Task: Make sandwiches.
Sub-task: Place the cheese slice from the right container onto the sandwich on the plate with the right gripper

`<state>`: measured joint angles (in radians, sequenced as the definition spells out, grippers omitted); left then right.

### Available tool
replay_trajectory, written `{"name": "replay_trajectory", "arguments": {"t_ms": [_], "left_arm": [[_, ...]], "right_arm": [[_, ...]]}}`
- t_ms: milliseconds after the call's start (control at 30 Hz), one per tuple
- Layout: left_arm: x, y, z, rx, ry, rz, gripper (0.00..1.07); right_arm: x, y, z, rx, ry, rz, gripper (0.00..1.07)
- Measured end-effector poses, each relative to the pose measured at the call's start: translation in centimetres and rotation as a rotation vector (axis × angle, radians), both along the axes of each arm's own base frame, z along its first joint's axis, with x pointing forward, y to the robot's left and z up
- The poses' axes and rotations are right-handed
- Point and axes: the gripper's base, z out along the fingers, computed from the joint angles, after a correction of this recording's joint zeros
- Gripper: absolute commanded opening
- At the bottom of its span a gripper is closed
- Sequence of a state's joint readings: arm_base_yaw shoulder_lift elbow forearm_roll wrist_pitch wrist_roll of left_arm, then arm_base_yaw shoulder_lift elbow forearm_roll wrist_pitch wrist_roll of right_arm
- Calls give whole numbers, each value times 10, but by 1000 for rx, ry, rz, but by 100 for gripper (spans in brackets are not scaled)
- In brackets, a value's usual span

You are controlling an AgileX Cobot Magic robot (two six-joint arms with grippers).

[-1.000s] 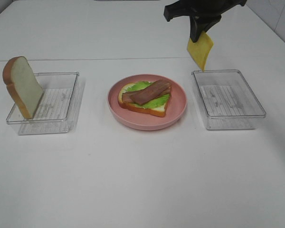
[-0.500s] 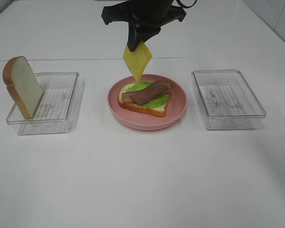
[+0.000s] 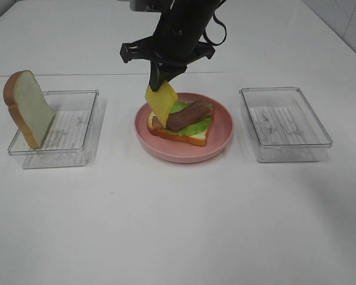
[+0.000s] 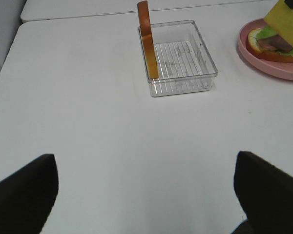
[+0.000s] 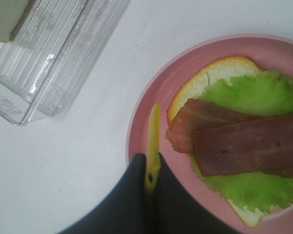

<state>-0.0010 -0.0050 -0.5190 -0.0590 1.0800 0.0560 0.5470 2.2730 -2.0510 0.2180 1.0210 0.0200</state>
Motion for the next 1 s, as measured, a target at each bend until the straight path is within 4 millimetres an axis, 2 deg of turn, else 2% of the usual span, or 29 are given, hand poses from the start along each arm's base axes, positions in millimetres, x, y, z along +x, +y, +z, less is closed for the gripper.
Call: {"name": "replay_trajectory", "arguments": {"t_ms": [167, 300, 367, 433, 833, 900, 933, 967, 1000], "left_arm": [[0, 0, 0, 0, 0, 0, 89], [0, 0, 0, 0, 0, 0, 89], [0, 0, 0, 0, 0, 0, 89], [0, 0, 0, 0, 0, 0, 89], [0, 0, 0, 0, 0, 0, 89], [0, 0, 0, 0, 0, 0, 89], [0, 0, 0, 0, 0, 0, 89], [0, 0, 0, 0, 0, 0, 89], [0, 0, 0, 0, 0, 0, 89]], "right_arm": [[8, 3, -27, -11, 10, -8, 0], [12, 1, -36, -15, 12, -18, 0], [14, -1, -39, -20, 8, -22, 0], [23, -10, -48, -71, -21, -28, 0], [31, -21, -57, -173, -88, -9, 0], [32, -21, -57, -179, -93, -7, 2], [32, -21, -57, -179, -94, -7, 6], [33, -21, -58, -181, -102, -6, 22], [33, -21, -58, -181, -102, -6, 22]]}}
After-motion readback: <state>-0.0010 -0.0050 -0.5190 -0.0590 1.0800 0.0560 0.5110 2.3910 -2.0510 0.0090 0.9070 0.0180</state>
